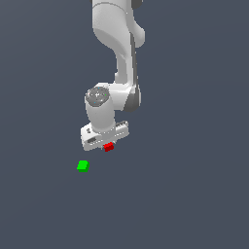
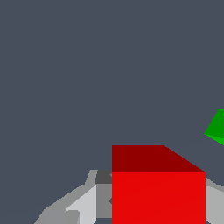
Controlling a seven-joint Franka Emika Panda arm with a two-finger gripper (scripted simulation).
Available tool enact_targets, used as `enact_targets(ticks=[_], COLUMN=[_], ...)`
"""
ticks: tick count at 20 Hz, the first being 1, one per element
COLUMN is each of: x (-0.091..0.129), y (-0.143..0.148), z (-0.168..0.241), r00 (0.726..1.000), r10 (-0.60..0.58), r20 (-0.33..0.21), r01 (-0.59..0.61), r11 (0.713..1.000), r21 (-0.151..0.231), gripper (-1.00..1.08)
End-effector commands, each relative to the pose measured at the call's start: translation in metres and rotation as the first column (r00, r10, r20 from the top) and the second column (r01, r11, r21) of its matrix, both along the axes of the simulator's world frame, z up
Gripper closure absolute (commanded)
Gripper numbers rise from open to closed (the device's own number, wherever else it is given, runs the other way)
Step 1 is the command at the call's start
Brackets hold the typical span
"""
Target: Stack the red cube on top of the green cube.
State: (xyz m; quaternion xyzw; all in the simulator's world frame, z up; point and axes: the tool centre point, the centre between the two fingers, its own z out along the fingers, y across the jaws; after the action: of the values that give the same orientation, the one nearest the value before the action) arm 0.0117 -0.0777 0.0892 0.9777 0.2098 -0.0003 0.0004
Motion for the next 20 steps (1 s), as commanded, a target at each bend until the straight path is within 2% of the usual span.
enact_targets(ticks=[1,11,20], x=[0.012,0.052,0.071], y=[-0.02,-0.081,-0.107], z=[-0.004,-0.017,-0.022], r00=[1.0,1.0,1.0], r10=[0.001,0.001,0.001], r20=[0.001,0.0,0.0], r01=[-0.001,-0.001,-0.001], r11=[1.0,1.0,1.0], r21=[0.0,0.0,0.0], gripper=[1.08,1.08,1.08])
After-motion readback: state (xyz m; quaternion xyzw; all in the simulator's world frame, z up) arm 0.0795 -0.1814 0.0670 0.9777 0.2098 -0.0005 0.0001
